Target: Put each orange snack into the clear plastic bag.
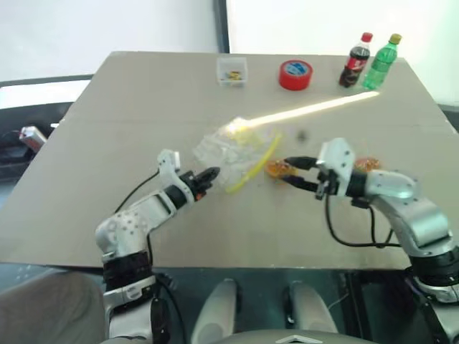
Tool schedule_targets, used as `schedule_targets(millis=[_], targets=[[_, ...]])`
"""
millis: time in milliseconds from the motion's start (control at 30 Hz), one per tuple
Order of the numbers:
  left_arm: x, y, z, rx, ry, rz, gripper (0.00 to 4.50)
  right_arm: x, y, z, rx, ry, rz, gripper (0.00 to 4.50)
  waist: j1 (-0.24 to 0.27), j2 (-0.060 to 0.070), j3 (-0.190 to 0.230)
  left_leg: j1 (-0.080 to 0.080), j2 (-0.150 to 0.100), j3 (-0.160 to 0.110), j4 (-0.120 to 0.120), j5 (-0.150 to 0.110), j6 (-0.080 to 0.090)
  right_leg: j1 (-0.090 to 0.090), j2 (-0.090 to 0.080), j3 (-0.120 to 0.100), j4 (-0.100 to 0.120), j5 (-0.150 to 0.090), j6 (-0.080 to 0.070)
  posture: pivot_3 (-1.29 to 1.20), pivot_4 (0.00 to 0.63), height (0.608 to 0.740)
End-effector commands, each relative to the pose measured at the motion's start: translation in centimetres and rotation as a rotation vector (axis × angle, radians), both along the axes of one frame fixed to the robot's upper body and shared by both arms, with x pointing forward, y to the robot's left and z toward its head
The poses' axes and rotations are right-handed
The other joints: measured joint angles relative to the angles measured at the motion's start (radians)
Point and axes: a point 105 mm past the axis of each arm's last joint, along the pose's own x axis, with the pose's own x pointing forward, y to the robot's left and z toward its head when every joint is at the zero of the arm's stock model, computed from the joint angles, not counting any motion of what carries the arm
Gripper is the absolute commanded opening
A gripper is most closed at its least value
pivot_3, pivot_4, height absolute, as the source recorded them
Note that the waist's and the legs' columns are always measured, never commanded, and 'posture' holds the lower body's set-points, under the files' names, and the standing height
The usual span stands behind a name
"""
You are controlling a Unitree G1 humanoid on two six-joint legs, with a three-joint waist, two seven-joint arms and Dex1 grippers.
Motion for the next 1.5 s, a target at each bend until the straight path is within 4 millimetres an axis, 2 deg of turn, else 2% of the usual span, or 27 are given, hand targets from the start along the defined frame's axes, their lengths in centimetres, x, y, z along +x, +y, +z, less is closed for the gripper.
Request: schedule_targets(millis=[33, 100, 233, 400, 533, 700, 867, 1033, 1133, 1333, 1500], targets=[[-1.9, 0.6, 2.0, -0.046, -0.043, -0.021, 0.13, 1.5, 0.8, -1.0, -0.153, -0.188, 0.005, 1.73, -0.003, 0.0, 0.0, 0.0, 0.0, 0.0, 0.0, 0.0, 0.0, 0.0, 0.0, 0.0, 0.0, 0.0, 0.0, 0.0, 0.15, 0.74], [-2.8, 0.8, 2.9, -0.072, -0.058, -0.03, 0.13, 2.7, 1.2, -1.7, -0.203, -0.245, -0.006, 1.73, -0.001, 0.0, 0.0, 0.001, 0.0, 0.001, 0.0, 0.0, 0.0, 0.0, 0.0, 0.001, 0.001, 0.0, 0.0, 0.0, 0.15, 0.74], [-4.3, 0.5, 4.1, -0.109, -0.066, -0.058, 0.13, 4.0, 2.7, -1.8, -0.214, -0.326, -0.002, 1.73, 0.003, 0.0, 0.0, 0.001, 0.001, 0.0, 0.0, 0.001, -0.002, 0.0, 0.0, 0.001, 0.001, 0.0, 0.0, 0.0, 0.15, 0.74], [-5.7, -0.1, 4.3, -0.126, -0.03, -0.08, 0.13, 4.5, 5.1, -2.3, -0.26, -0.432, 0.062, 1.73, 0.005, -0.002, -0.001, 0.001, 0.0, 0.0, 0.0, 0.003, -0.005, 0.0, 0.0, 0.002, 0.001, 0.0, 0.0, 0.0, 0.15, 0.74], [-6.3, -0.3, 4.4, -0.136, -0.009, -0.084, 0.13, 4.4, 6.5, -2.3, -0.228, -0.441, 0.085, 1.73, 0.003, -0.002, -0.001, 0.001, 0.001, 0.0, -0.001, 0.003, -0.005, 0.0, 0.001, 0.003, 0.001, 0.0, -0.001, 0.0, 0.15, 0.74], [-6.5, -0.2, 4.6, -0.149, 0.001, -0.065, 0.13, 4.4, 6.6, -2.6, -0.233, -0.447, 0.099, 1.73, 0.006, -0.002, -0.001, 0.001, 0.0, 0.0, -0.002, 0.003, -0.005, 0.0, 0.0, 0.003, 0.0, 0.0, -0.001, 0.0, 0.15, 0.74], [-6.5, 0.5, 4.3, -0.139, 0.016, -0.037, 0.13, 4.5, 4.1, -3.6, -0.316, -0.457, 0.102, 1.73, 0.006, -0.002, -0.001, 0.001, -0.001, 0.001, -0.002, 0.002, -0.004, 0.0, 0.001, 0.003, 0.0, 0.0, -0.001, 0.0, 0.15, 0.74], [-6.4, 0.5, 4.3, -0.147, 0.017, -0.031, 0.13, 3.6, 3.0, -4.8, -0.357, -0.434, 0.14, 1.73, 0.004, -0.002, -0.001, 0.001, 0.0, 0.004, -0.002, 0.001, -0.002, 0.0, 0.001, 0.003, 0.0, 0.0, -0.001, 0.0, 0.15, 0.74], [-6.4, 0.4, 4.4, -0.155, 0.018, -0.03, 0.13, 3.4, 3.7, -4.8, -0.337, -0.437, 0.14, 1.73, 0.002, -0.002, -0.001, 0.002, 0.0, 0.004, -0.002, 0.001, -0.002, 0.0, 0.002, 0.004, 0.0, 0.0, -0.002, 0.0, 0.15, 0.74], [-6.7, 0.1, 4.2, -0.161, 0.023, -0.038, 0.13, 4.6, 6.1, -2.9, -0.252, -0.474, 0.086, 1.73, 0.003, -0.001, -0.001, 0.002, 0.0, 0.003, -0.002, 0.001, -0.002, -0.001, 0.002, 0.005, 0.0, 0.0, -0.002, 0.0, 0.15, 0.74], [-7.1, -0.2, 4.1, -0.157, 0.026, -0.052, 0.13, 5.0, 7.0, -2.1, -0.218, -0.498, 0.087, 1.73, 0.006, -0.002, -0.001, 0.002, 0.0, 0.003, -0.002, 0.001, -0.002, -0.001, 0.001, 0.005, 0.0, 0.0, -0.001, 0.0, 0.15, 0.74]])
